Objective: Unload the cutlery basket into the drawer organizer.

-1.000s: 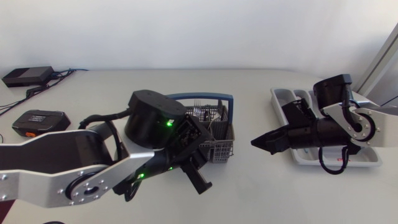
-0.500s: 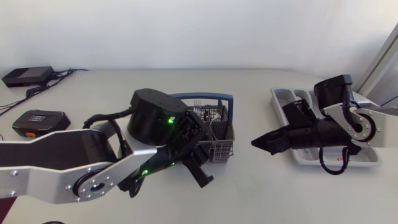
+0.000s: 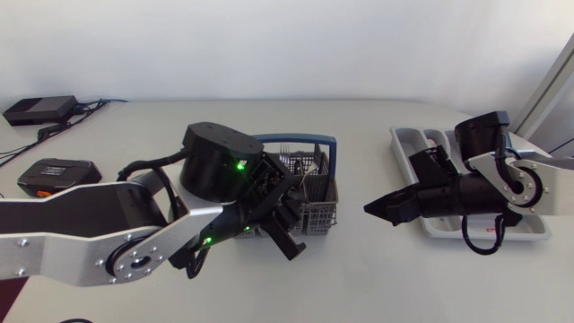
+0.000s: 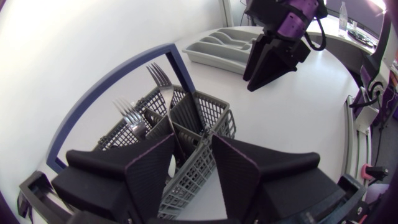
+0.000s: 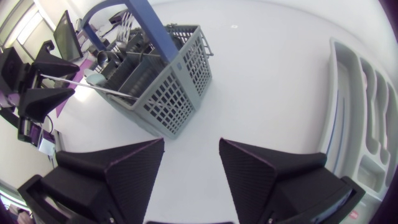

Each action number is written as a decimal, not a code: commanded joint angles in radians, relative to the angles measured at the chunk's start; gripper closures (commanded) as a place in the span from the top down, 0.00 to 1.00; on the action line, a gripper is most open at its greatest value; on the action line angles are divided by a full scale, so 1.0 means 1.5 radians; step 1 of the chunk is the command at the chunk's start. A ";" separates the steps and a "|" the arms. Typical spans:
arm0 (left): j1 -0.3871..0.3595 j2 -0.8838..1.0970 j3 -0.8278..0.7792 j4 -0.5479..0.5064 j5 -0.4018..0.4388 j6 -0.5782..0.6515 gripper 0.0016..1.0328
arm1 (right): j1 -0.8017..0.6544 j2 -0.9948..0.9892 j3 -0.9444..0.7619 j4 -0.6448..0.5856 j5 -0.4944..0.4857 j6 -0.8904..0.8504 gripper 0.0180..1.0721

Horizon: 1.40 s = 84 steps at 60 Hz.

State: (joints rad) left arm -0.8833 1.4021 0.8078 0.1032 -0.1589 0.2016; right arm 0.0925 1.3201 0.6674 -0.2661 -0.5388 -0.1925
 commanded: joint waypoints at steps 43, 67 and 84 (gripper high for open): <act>0.037 0.047 -0.008 0.071 0.046 -0.009 0.11 | -0.007 -0.007 -0.028 -0.003 -0.006 -0.030 0.63; 0.046 0.048 -0.007 0.105 0.083 0.005 0.15 | -0.005 0.001 -0.027 -0.001 -0.005 -0.031 0.63; 0.038 0.062 -0.009 0.121 0.089 0.007 0.03 | -0.004 0.002 -0.029 0.000 -0.005 -0.032 0.63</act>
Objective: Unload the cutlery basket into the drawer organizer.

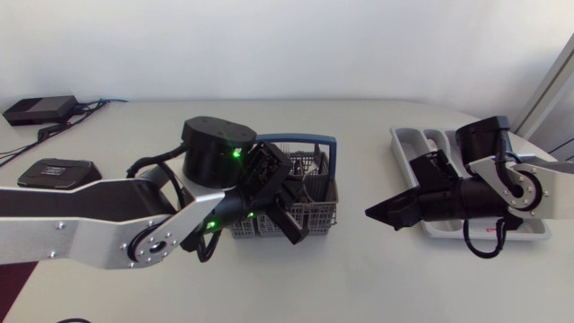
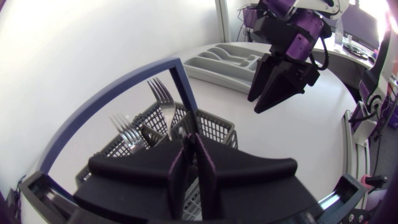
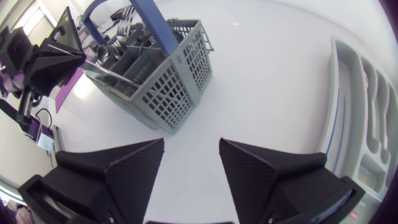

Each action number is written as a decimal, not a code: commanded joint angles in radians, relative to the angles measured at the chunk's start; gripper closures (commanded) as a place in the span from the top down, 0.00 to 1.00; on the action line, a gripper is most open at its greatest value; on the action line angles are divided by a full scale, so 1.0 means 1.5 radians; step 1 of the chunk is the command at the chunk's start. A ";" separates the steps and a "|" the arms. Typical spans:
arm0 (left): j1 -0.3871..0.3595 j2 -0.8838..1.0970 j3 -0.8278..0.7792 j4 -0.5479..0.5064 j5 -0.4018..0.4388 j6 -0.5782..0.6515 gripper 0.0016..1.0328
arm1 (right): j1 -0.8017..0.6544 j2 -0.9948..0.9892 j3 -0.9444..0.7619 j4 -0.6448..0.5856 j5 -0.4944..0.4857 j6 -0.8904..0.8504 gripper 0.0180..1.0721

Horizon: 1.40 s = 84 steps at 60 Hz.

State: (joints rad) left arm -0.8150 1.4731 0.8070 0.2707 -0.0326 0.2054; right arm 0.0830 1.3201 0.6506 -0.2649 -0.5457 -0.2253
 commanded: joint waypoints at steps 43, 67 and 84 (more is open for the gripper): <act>0.057 -0.096 0.130 -0.180 0.094 0.014 0.03 | 0.052 -0.055 -0.026 -0.001 0.016 -0.028 0.68; 0.074 -0.155 0.213 -0.285 0.132 0.015 0.03 | 0.084 -0.119 -0.011 0.001 0.022 -0.053 0.86; 0.121 -0.175 0.270 -0.351 0.235 -0.021 0.03 | 0.120 -0.164 0.009 0.005 0.021 -0.076 0.88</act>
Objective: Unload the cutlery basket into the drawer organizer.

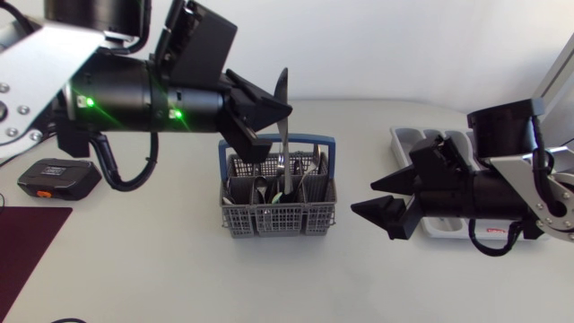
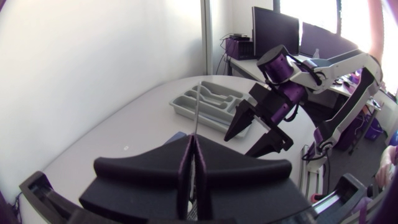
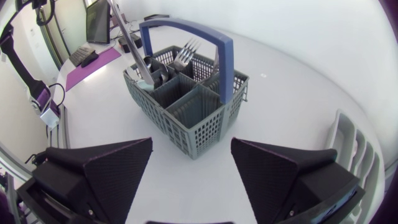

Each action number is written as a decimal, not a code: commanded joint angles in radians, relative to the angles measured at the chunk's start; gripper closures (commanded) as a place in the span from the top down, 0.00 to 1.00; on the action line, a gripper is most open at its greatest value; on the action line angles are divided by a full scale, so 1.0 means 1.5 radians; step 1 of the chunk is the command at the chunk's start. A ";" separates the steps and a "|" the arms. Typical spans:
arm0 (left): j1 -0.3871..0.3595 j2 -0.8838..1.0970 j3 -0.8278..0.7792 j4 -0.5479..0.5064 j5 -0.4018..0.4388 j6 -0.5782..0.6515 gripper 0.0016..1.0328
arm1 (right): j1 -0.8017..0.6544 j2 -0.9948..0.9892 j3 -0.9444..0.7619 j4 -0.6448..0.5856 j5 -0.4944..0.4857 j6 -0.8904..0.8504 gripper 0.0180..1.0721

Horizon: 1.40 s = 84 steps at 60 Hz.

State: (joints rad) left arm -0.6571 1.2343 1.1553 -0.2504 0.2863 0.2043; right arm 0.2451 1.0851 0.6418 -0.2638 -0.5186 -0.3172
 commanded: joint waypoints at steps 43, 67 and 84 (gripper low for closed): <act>0.035 0.011 -0.005 -0.043 0.245 -0.094 0.03 | 0.151 -0.009 0.050 -0.027 -0.134 -0.026 0.90; 0.044 0.019 -0.023 -0.043 0.304 -0.111 0.03 | 0.191 0.032 0.069 -0.026 -0.135 -0.042 0.72; 0.045 0.019 -0.026 -0.043 0.312 -0.112 0.03 | 0.205 0.061 0.065 -0.034 -0.156 -0.050 0.18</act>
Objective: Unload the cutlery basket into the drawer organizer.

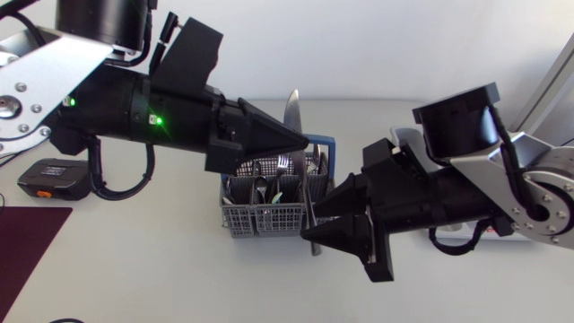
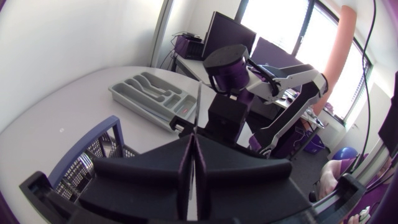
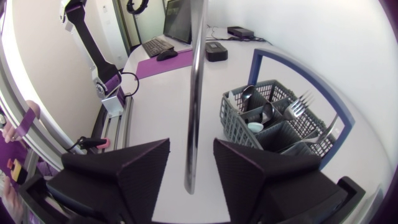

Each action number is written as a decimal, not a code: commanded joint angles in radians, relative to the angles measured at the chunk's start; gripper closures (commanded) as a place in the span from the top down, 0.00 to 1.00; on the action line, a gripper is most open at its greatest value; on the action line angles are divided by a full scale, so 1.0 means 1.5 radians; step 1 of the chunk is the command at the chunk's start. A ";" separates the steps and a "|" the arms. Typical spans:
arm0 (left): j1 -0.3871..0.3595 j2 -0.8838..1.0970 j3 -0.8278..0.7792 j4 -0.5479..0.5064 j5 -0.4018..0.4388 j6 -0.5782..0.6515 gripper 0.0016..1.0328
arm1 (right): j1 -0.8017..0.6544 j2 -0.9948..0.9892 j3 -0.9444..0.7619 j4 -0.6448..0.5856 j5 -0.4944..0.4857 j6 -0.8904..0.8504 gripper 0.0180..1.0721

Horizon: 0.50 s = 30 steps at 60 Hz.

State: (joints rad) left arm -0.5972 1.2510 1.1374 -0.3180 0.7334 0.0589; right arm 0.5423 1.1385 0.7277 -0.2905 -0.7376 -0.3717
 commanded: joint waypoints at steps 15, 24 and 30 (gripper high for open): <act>0.005 0.008 -0.017 0.003 0.019 -0.017 0.03 | 0.007 0.046 0.015 -0.036 -0.027 -0.018 0.07; 0.009 0.008 -0.018 0.003 0.019 -0.017 0.03 | -0.003 0.036 0.010 -0.041 -0.026 -0.016 0.06; 0.013 0.008 -0.017 0.009 0.019 -0.018 0.04 | -0.007 0.027 0.004 -0.042 -0.026 -0.017 0.06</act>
State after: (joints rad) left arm -0.5941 1.2510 1.1263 -0.3161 0.7559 0.0521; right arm 0.5411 1.1957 0.7277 -0.3401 -0.7788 -0.3943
